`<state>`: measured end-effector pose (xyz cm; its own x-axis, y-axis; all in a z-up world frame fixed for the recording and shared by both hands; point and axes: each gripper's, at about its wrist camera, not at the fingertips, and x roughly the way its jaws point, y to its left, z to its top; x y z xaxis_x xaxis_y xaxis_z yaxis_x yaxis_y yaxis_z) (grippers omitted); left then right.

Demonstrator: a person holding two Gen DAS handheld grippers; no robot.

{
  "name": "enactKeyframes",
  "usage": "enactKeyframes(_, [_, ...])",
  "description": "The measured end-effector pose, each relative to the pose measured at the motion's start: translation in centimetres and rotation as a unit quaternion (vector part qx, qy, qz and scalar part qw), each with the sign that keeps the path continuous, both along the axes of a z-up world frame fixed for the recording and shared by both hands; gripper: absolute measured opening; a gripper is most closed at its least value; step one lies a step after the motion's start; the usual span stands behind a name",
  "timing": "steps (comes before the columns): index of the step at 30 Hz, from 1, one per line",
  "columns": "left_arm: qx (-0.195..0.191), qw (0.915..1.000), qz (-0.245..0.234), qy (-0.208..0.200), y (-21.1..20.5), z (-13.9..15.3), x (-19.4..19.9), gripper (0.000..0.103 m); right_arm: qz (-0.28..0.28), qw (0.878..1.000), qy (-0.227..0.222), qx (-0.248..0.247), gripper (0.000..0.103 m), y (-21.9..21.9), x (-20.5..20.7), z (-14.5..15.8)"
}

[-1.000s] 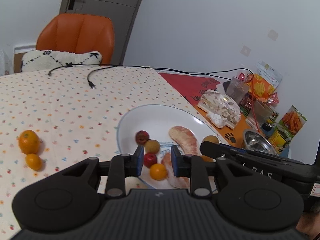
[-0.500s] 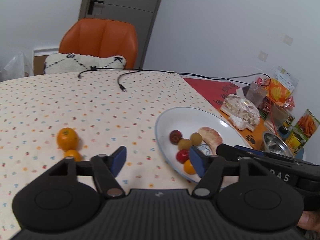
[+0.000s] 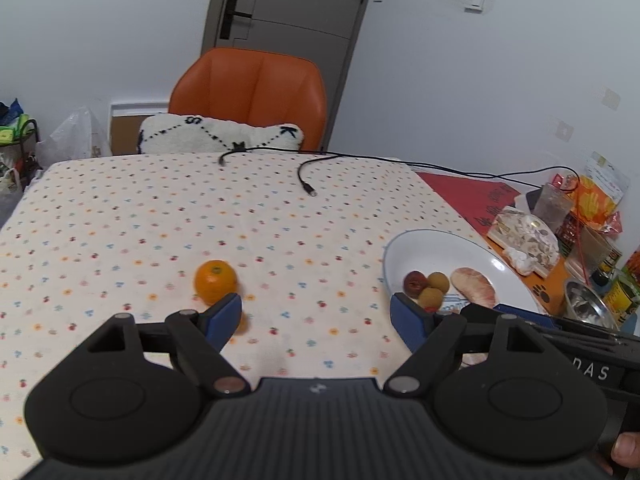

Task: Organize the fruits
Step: 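Lower and release the kiwi onto the plate while the left tool releases the mandarin there, then move both open tools back from the plate toward the last oranges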

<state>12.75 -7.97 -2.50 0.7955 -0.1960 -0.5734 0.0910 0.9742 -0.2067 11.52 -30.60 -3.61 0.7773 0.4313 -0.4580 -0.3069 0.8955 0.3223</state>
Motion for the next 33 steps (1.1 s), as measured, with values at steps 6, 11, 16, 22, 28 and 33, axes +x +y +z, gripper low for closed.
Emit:
enactKeyframes(6, [0.005, 0.9998, 0.019, -0.003, 1.6, 0.2, -0.6, 0.085, 0.02, 1.0, -0.002, -0.001, 0.066, 1.6, 0.1, 0.2])
enactKeyframes(11, [0.008, 0.9993, 0.037, -0.005, 3.2, 0.4, -0.8, 0.086, 0.037, 0.999, -0.006, 0.0, 0.082, 2.7, 0.2, 0.1])
enactKeyframes(16, [0.009, 0.9982, 0.059, -0.004, 5.0, 0.4, -0.9, 0.087, 0.044, 0.999, -0.009, 0.006, 0.092, 3.4, 0.6, 0.1])
enactKeyframes(22, [0.01, 0.997, 0.076, -0.005, 6.8, 0.2, -1.0, 0.087, 0.062, 0.998, -0.006, 0.008, 0.095, 4.9, 1.0, 0.0])
enactKeyframes(28, [0.005, 0.9964, 0.084, -0.001, 8.3, -0.1, -1.1, 0.087, 0.089, 0.996, -0.004, -0.002, 0.091, 7.2, 1.4, -0.1])
enactKeyframes(33, [0.007, 0.9959, 0.09, 0.003, 9.4, -0.4, -1.0, 0.087, 0.104, 0.995, 0.004, -0.011, 0.078, 8.9, 1.9, -0.4])
